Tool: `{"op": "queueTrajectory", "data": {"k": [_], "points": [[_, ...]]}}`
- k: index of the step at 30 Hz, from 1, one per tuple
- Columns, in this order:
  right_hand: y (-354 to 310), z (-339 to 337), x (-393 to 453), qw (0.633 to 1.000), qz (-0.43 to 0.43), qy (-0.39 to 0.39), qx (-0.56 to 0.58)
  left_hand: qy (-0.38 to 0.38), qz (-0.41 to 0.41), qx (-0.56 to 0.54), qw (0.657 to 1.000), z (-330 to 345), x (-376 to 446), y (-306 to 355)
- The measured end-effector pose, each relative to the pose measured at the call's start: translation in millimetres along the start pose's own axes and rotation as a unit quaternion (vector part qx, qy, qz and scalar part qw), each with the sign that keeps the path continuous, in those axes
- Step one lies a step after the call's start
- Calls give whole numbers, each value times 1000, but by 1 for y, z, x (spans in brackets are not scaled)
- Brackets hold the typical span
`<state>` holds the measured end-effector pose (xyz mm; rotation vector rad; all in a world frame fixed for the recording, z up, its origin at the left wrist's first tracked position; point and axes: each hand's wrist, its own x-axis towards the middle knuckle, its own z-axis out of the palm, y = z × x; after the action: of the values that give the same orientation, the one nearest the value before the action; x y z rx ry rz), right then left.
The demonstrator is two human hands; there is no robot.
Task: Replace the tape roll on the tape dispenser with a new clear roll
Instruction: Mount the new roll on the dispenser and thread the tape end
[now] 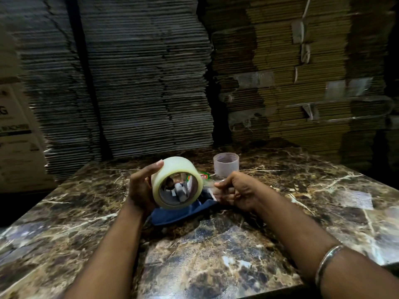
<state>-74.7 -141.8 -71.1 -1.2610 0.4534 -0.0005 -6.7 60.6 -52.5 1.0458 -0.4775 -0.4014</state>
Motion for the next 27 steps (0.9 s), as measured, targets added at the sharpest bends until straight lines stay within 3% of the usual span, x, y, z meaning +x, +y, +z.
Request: {"op": "queueTrajectory", "data": {"k": [11, 20, 27], "points": [[0, -2, -1, 997, -2, -50, 51, 18, 21, -21, 999, 3, -2, 1], [3, 0, 3, 996, 0, -12, 89, 15, 34, -31, 999, -5, 0, -2], [3, 1, 2, 992, 8, -30, 120, 14, 44, -46, 998, -9, 1, -3]]}}
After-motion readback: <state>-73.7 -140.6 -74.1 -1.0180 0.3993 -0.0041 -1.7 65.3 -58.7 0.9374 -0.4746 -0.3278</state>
